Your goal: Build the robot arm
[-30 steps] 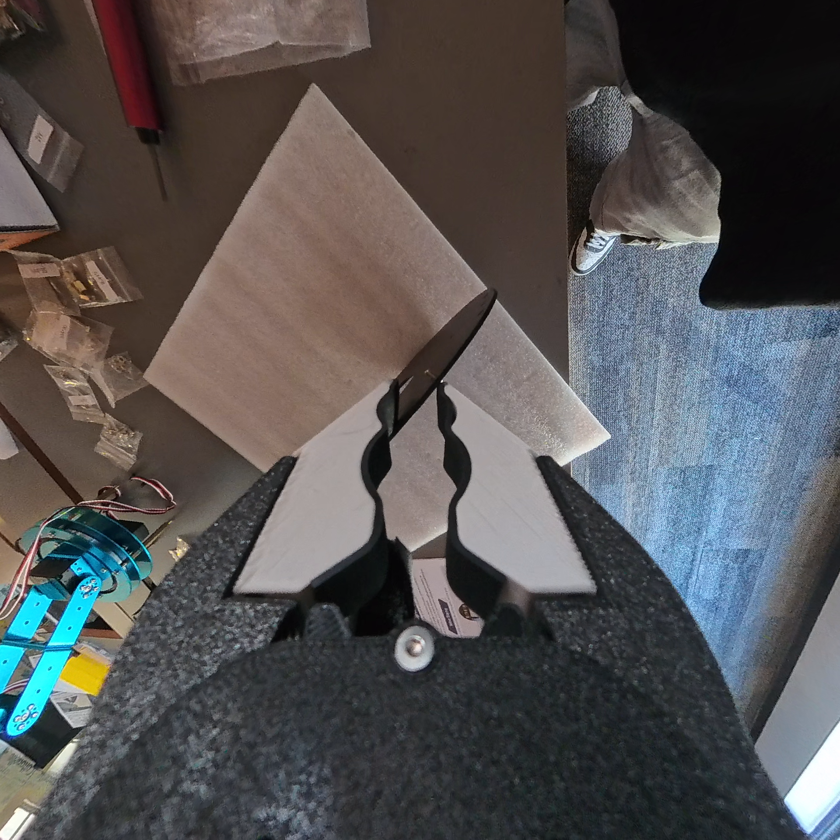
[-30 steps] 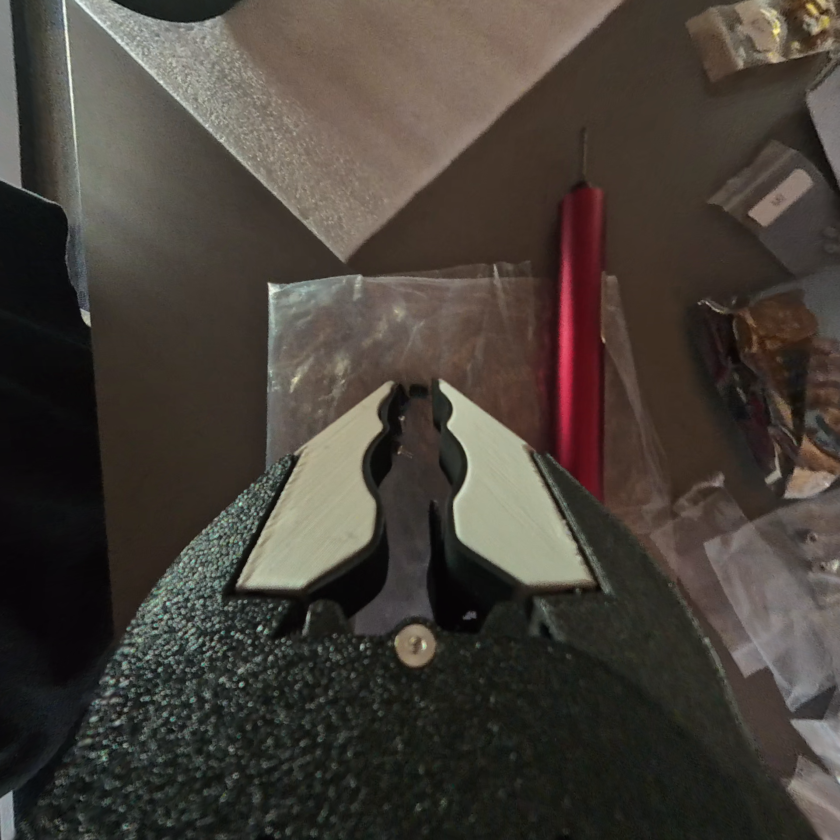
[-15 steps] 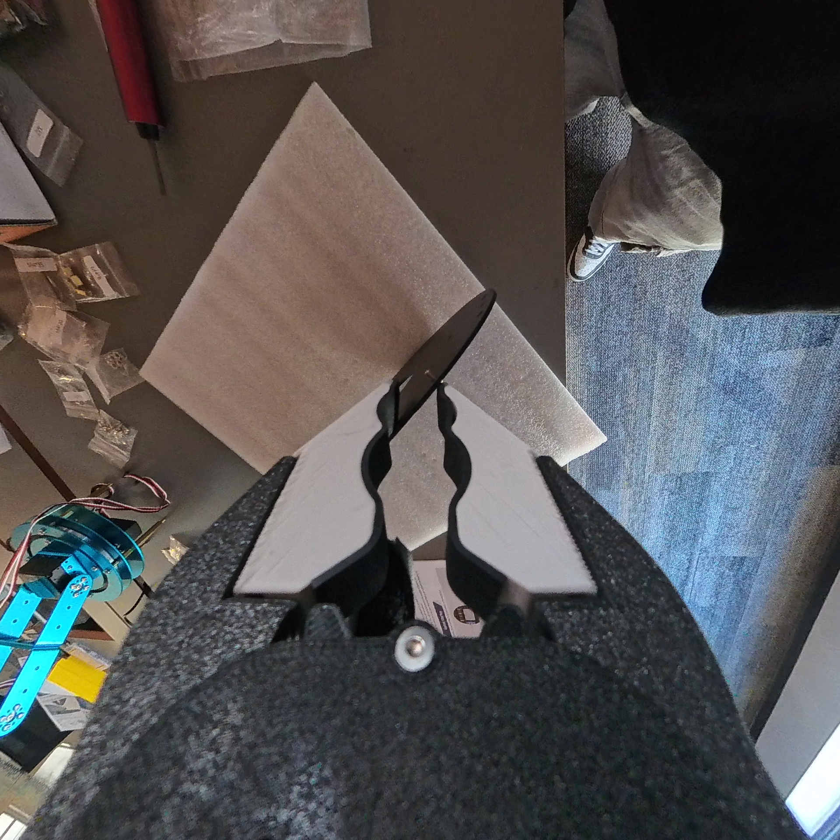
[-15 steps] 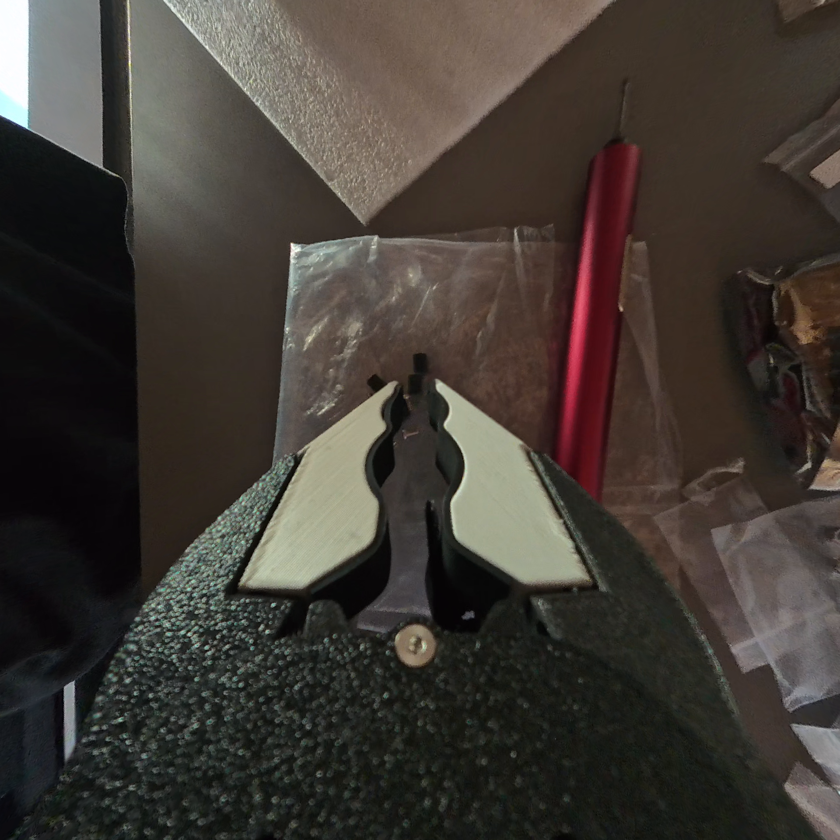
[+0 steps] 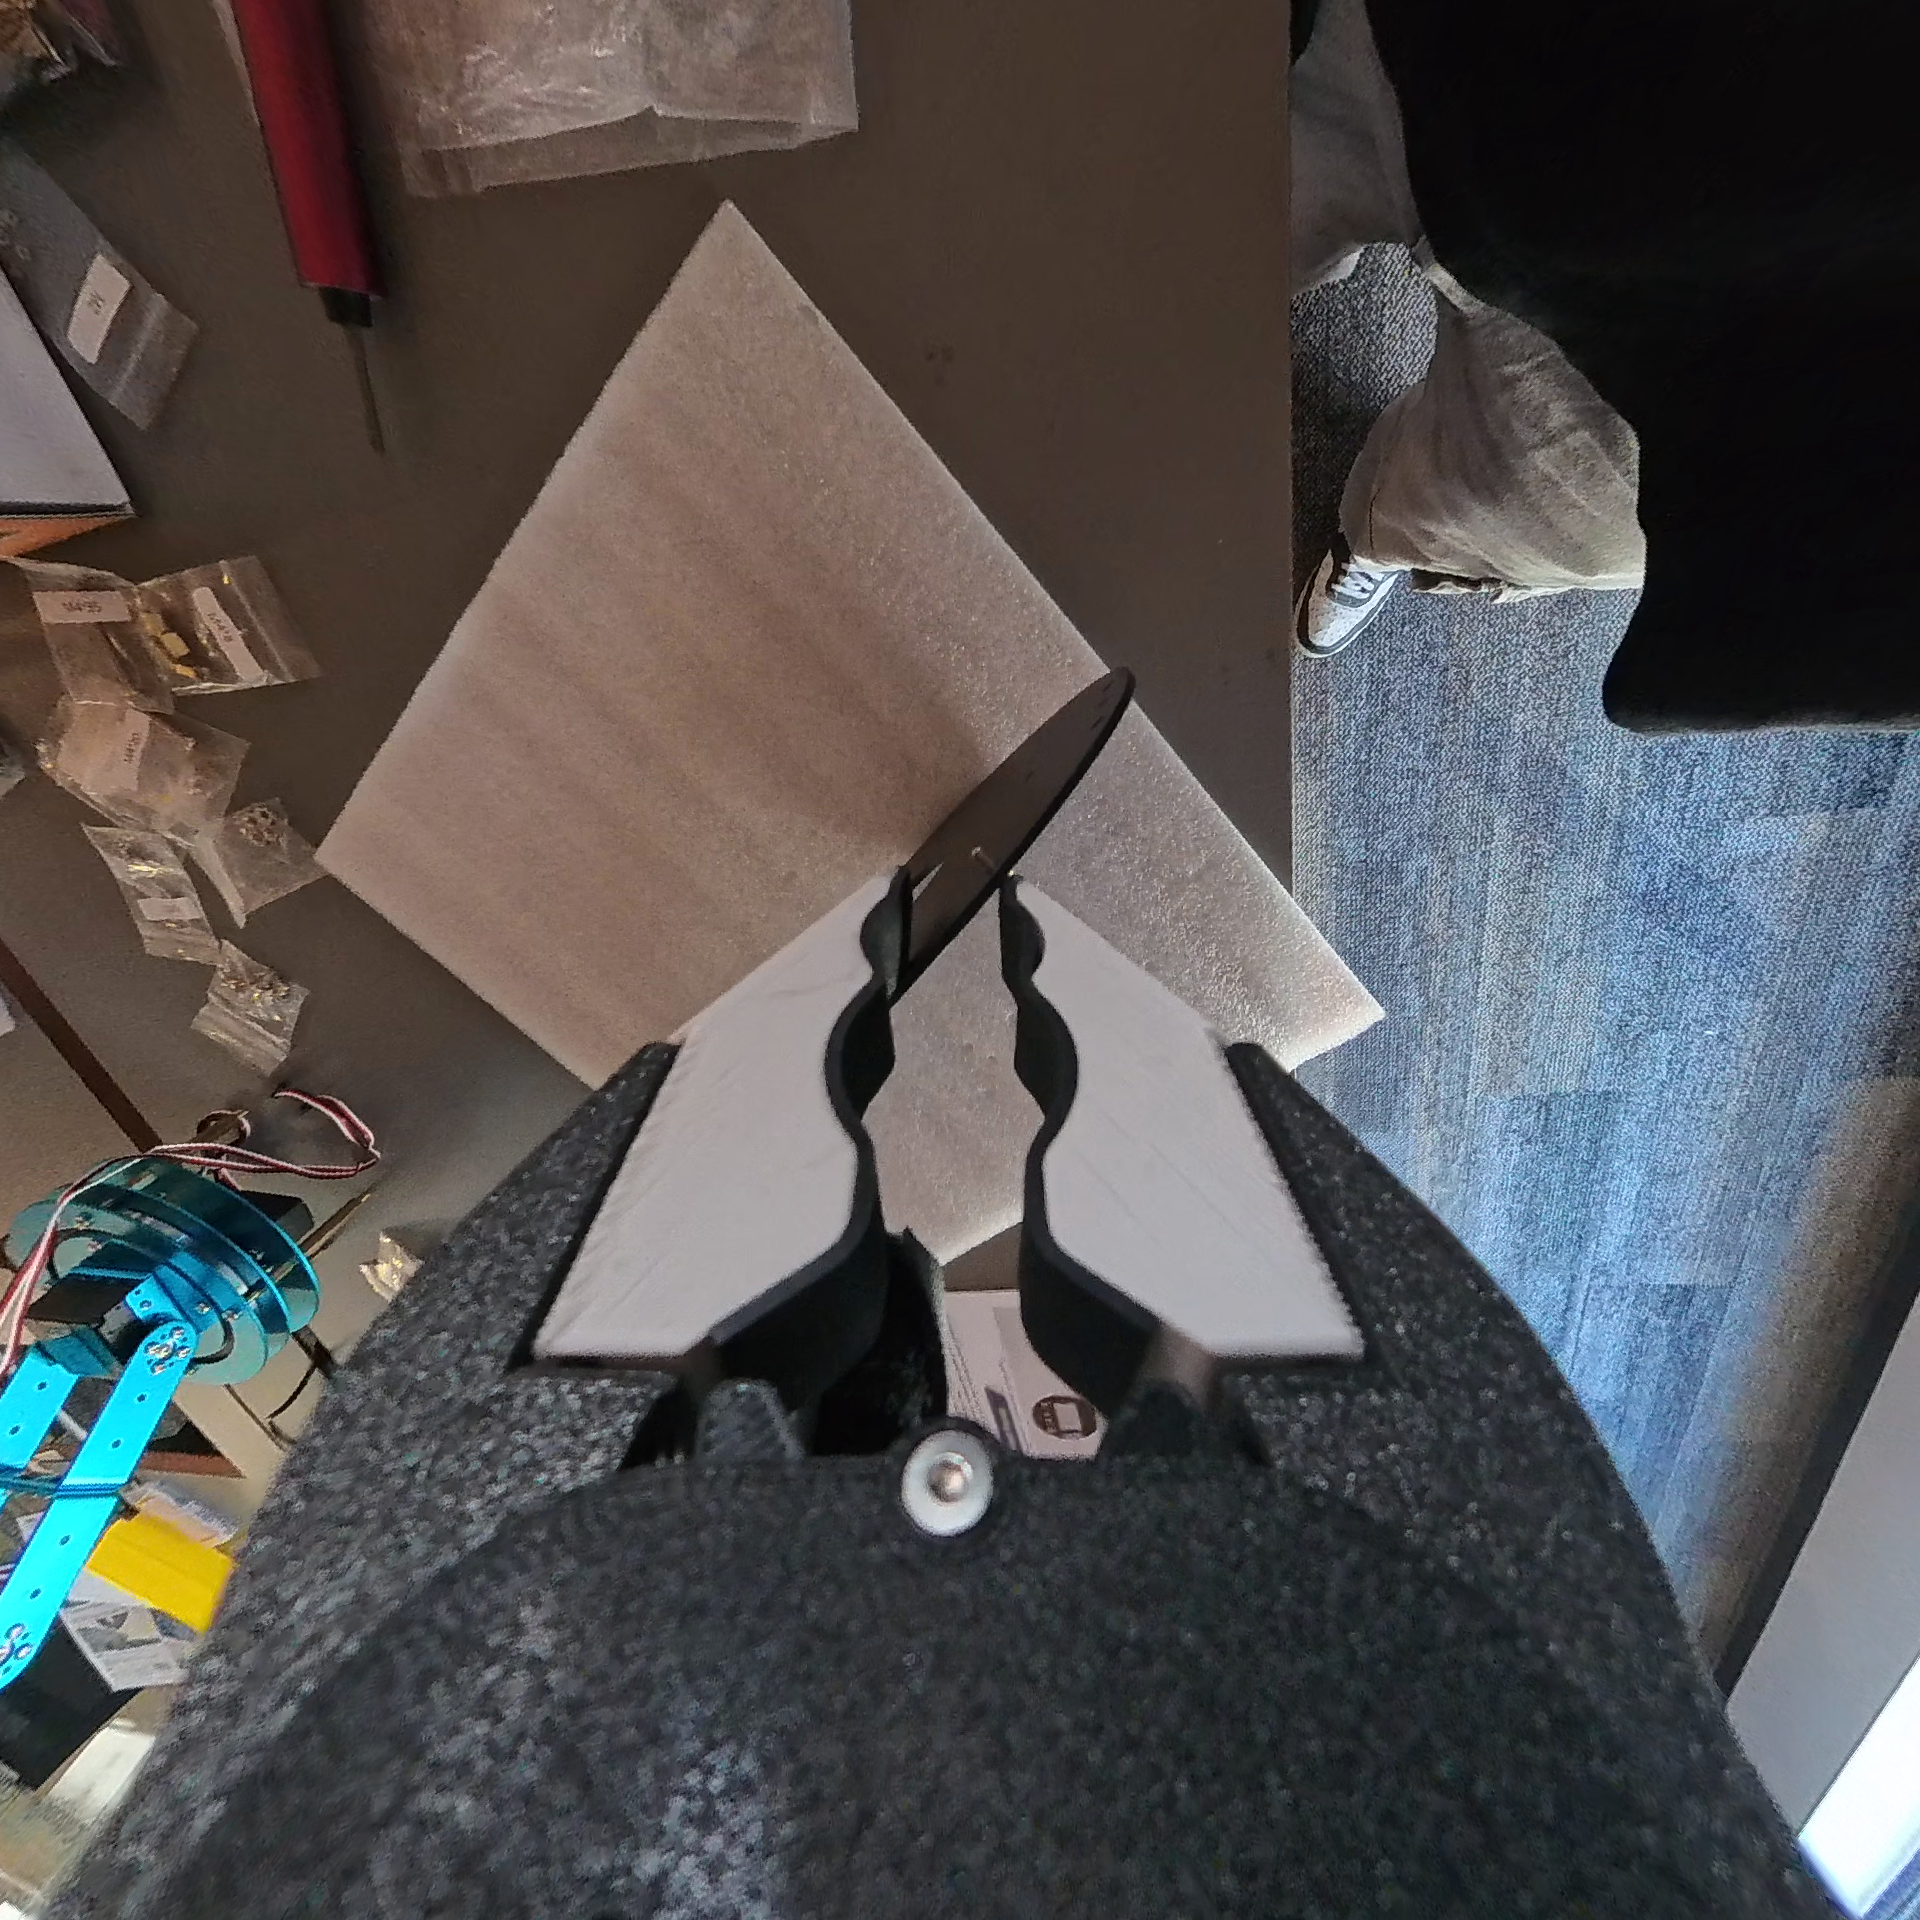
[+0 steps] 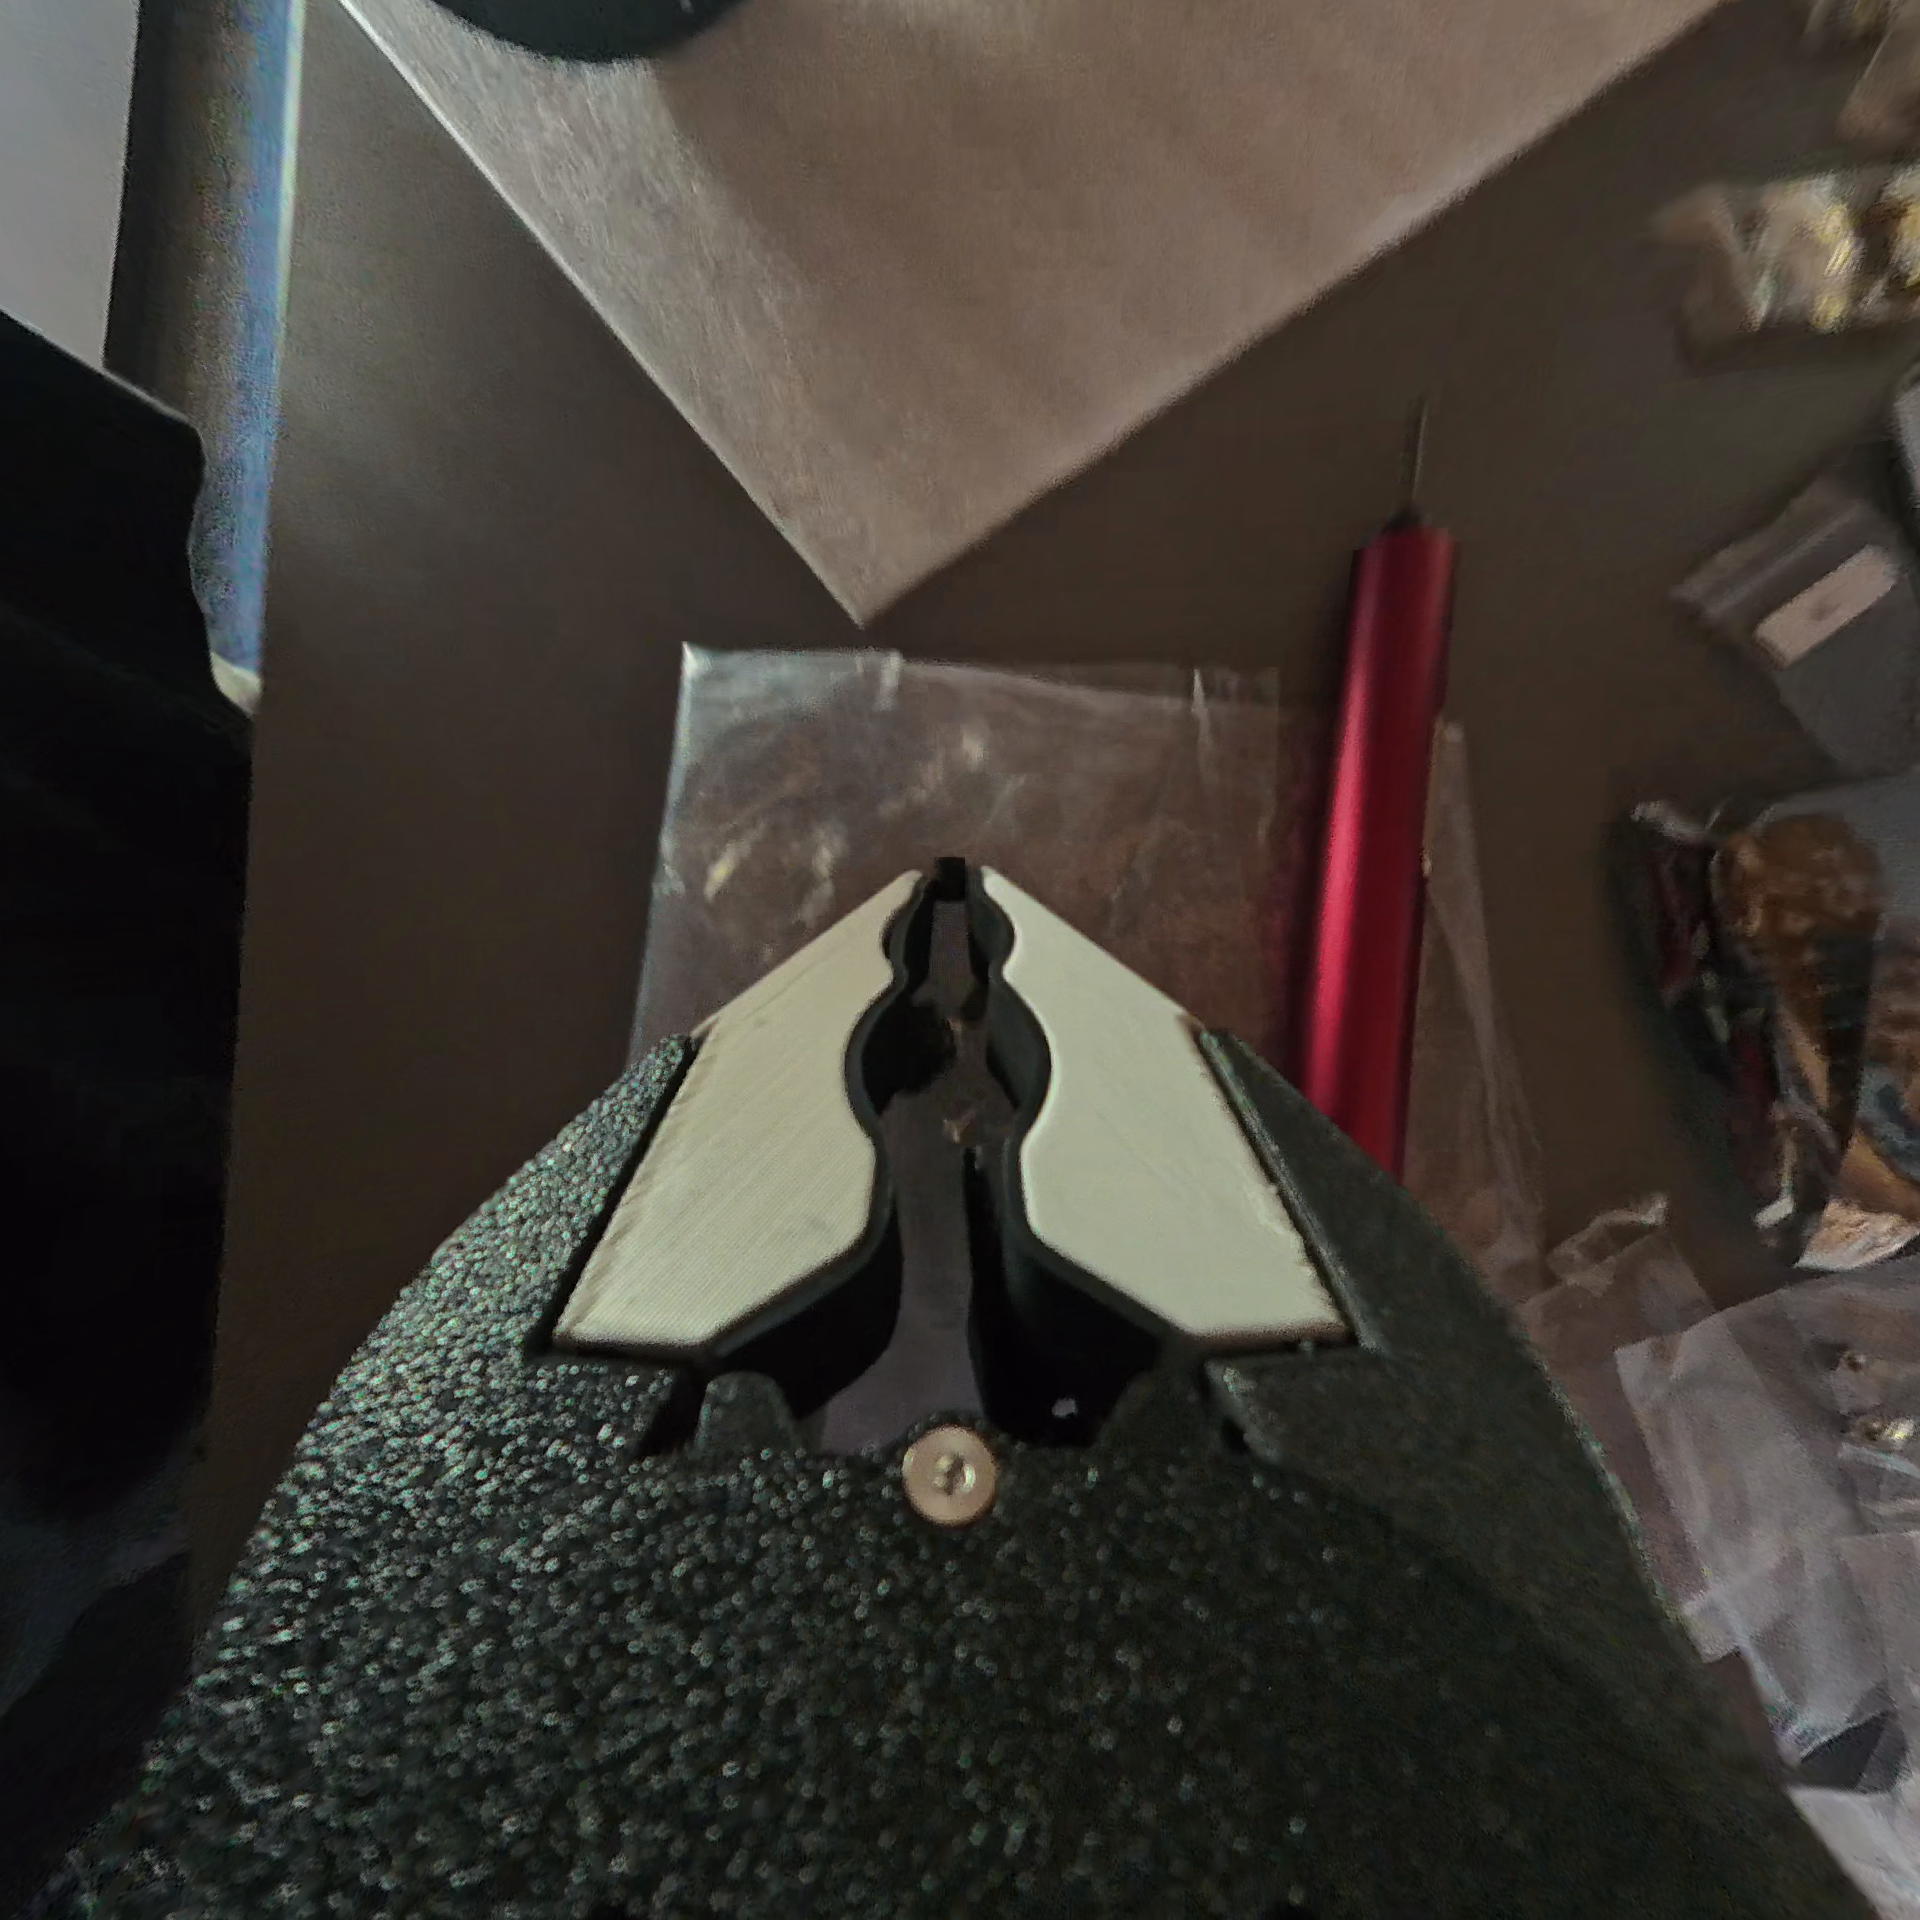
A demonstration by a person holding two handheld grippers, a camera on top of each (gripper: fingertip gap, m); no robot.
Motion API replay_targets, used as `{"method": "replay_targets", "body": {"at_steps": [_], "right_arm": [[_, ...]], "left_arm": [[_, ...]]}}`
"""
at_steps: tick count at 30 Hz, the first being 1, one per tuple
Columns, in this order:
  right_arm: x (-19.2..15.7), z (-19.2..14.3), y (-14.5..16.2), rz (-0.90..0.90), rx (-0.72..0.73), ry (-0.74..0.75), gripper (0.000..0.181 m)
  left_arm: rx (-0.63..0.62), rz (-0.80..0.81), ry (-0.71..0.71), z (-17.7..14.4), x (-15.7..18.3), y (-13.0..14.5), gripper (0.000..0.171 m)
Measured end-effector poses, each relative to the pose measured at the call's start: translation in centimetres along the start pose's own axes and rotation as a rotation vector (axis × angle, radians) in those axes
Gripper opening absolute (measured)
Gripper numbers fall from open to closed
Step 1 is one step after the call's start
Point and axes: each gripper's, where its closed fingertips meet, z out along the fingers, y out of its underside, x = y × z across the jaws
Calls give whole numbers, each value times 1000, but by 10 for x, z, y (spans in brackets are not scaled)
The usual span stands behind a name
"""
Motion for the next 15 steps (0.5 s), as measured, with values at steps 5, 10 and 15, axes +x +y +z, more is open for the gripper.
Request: {"method": "replay_targets", "body": {"at_steps": [5,10,15], "right_arm": [[-39,-4,-101,-295,263,148,6],[-70,7,-190,-652,475,446,5],[-85,26,-214,-853,526,603,5]], "left_arm": [[9,-13,20,0,-1,-1,16],[19,-19,25,0,-1,-1,16],[11,-16,36,0,0,0,16]]}}
